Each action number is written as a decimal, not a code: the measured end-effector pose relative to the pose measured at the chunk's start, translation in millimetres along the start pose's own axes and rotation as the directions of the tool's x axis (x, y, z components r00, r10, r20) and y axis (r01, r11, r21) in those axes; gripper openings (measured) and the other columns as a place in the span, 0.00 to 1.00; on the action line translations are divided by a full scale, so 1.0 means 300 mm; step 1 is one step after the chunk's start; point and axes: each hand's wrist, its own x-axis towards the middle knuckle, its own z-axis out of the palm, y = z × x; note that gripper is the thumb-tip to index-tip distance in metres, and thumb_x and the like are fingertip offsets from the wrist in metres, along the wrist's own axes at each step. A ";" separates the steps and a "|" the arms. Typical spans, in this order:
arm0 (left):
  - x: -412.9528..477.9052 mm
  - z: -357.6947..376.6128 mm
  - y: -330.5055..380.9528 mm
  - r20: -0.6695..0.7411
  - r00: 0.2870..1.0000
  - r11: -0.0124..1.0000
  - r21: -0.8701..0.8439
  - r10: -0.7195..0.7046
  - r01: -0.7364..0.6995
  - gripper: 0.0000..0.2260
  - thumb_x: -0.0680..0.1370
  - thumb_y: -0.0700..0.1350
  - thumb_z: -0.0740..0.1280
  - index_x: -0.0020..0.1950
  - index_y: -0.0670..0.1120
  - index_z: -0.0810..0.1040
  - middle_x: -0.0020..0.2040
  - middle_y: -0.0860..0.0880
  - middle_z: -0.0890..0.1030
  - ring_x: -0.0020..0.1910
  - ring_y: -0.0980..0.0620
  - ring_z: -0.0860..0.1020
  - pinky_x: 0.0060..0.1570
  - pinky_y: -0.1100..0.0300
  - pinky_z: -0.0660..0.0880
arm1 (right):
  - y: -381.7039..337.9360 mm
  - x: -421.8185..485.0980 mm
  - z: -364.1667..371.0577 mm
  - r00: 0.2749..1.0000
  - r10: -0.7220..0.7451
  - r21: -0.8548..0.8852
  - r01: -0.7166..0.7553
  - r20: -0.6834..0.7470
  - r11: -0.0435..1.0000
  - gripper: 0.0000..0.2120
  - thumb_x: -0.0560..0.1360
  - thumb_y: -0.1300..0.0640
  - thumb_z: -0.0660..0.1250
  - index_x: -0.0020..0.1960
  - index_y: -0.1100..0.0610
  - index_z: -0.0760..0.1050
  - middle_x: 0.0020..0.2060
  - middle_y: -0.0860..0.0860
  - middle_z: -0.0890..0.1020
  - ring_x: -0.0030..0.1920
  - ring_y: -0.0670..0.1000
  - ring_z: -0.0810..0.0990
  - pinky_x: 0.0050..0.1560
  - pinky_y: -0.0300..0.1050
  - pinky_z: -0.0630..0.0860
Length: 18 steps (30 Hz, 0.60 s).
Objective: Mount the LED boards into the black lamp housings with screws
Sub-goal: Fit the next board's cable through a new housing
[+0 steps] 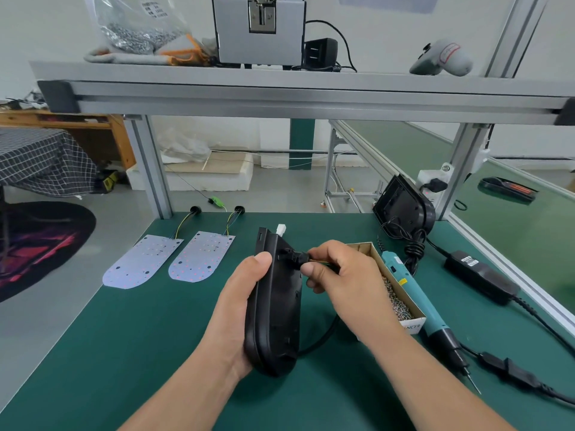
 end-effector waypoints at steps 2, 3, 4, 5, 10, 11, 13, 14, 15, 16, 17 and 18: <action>0.006 -0.003 0.000 0.003 1.000 1.000 0.001 0.014 -0.014 0.39 0.67 0.60 0.78 0.71 0.38 0.76 0.57 0.36 0.84 0.53 0.40 0.79 0.50 0.47 0.75 | 0.005 0.000 0.000 1.000 -0.018 -0.017 0.018 0.004 1.000 0.08 0.78 0.59 0.76 0.48 0.46 0.81 0.39 0.47 0.86 0.38 0.49 0.86 0.44 0.51 0.85; 0.009 -0.005 0.001 0.007 1.000 1.000 0.003 0.021 -0.021 0.40 0.66 0.60 0.79 0.71 0.38 0.76 0.57 0.37 0.83 0.53 0.40 0.78 0.50 0.47 0.75 | 0.006 0.002 -0.001 1.000 -0.018 -0.002 0.018 0.005 1.000 0.08 0.78 0.59 0.76 0.48 0.46 0.81 0.39 0.47 0.86 0.39 0.49 0.86 0.44 0.51 0.85; 0.011 -0.010 0.002 0.013 1.000 1.000 0.008 0.023 -0.023 0.39 0.66 0.60 0.79 0.70 0.39 0.77 0.57 0.37 0.83 0.53 0.39 0.78 0.49 0.47 0.75 | 0.009 0.003 -0.002 1.000 -0.017 0.007 0.017 0.006 1.000 0.09 0.78 0.59 0.76 0.49 0.45 0.81 0.39 0.47 0.86 0.39 0.49 0.86 0.44 0.50 0.85; 0.012 -0.014 0.003 0.021 1.000 1.000 0.016 0.020 -0.020 0.38 0.66 0.61 0.79 0.70 0.40 0.78 0.57 0.37 0.84 0.52 0.39 0.79 0.49 0.47 0.76 | 0.012 0.005 -0.002 1.000 -0.021 0.007 0.021 0.008 1.000 0.09 0.78 0.59 0.76 0.49 0.45 0.81 0.39 0.46 0.86 0.39 0.49 0.86 0.44 0.48 0.85; 0.011 -0.018 0.003 0.031 0.998 0.998 0.037 0.046 -0.047 0.33 0.67 0.60 0.79 0.65 0.42 0.81 0.55 0.38 0.84 0.50 0.41 0.79 0.46 0.49 0.77 | 0.013 -0.001 0.004 0.998 -0.048 -0.020 0.049 0.032 0.999 0.12 0.79 0.58 0.75 0.51 0.40 0.79 0.41 0.44 0.86 0.42 0.48 0.86 0.46 0.48 0.84; 0.011 -0.019 0.002 0.036 0.998 0.997 0.043 0.059 -0.061 0.30 0.67 0.60 0.79 0.63 0.44 0.82 0.54 0.39 0.84 0.50 0.41 0.79 0.46 0.48 0.77 | 0.014 -0.004 0.005 0.997 -0.067 -0.049 0.068 0.025 0.996 0.12 0.79 0.58 0.74 0.51 0.41 0.79 0.40 0.44 0.86 0.41 0.48 0.86 0.46 0.50 0.84; 0.012 -0.017 0.000 0.059 0.994 0.992 0.076 0.093 -0.098 0.21 0.68 0.59 0.78 0.56 0.50 0.83 0.52 0.42 0.85 0.49 0.42 0.79 0.48 0.47 0.75 | 0.015 -0.004 0.003 0.995 -0.100 -0.099 0.101 0.015 0.990 0.08 0.79 0.57 0.74 0.50 0.44 0.79 0.39 0.44 0.85 0.41 0.49 0.85 0.46 0.54 0.83; 0.013 -0.015 0.000 0.071 0.992 0.989 0.096 0.106 -0.112 0.18 0.68 0.58 0.78 0.54 0.52 0.83 0.51 0.43 0.85 0.48 0.43 0.80 0.49 0.47 0.75 | 0.016 -0.002 0.002 0.994 -0.106 -0.111 0.106 0.012 0.988 0.07 0.80 0.57 0.74 0.50 0.45 0.80 0.38 0.45 0.85 0.40 0.49 0.85 0.45 0.54 0.83; 0.012 -0.015 0.001 0.082 0.990 0.986 0.111 0.113 -0.121 0.16 0.68 0.58 0.78 0.52 0.53 0.83 0.51 0.44 0.85 0.48 0.44 0.80 0.48 0.47 0.75 | 0.015 -0.001 0.001 0.995 -0.103 -0.114 0.103 0.008 0.988 0.06 0.80 0.57 0.74 0.49 0.47 0.80 0.38 0.45 0.84 0.39 0.49 0.85 0.44 0.53 0.83; 0.013 -0.015 0.002 0.089 0.989 0.985 0.118 0.117 -0.127 0.16 0.68 0.58 0.78 0.52 0.53 0.84 0.50 0.45 0.85 0.47 0.45 0.80 0.48 0.48 0.75 | 0.012 -0.001 0.002 0.996 -0.093 -0.109 0.093 0.005 0.990 0.06 0.80 0.58 0.74 0.49 0.48 0.80 0.38 0.45 0.84 0.39 0.48 0.85 0.42 0.50 0.83; 0.012 -0.016 0.003 0.093 0.988 0.983 0.124 0.122 -0.133 0.16 0.68 0.58 0.77 0.52 0.53 0.84 0.50 0.45 0.85 0.47 0.45 0.80 0.47 0.48 0.76 | 0.010 0.000 0.003 0.997 -0.074 -0.090 0.074 0.002 0.993 0.06 0.80 0.59 0.74 0.48 0.49 0.80 0.38 0.45 0.84 0.38 0.48 0.85 0.41 0.47 0.83; 0.011 -0.016 0.004 0.093 0.987 0.980 0.137 0.130 -0.142 0.18 0.68 0.58 0.77 0.53 0.53 0.83 0.50 0.45 0.85 0.46 0.46 0.81 0.46 0.49 0.76 | 0.007 0.002 0.003 0.999 -0.046 -0.051 0.046 0.001 0.998 0.07 0.80 0.60 0.74 0.47 0.49 0.80 0.38 0.46 0.84 0.37 0.48 0.85 0.39 0.45 0.82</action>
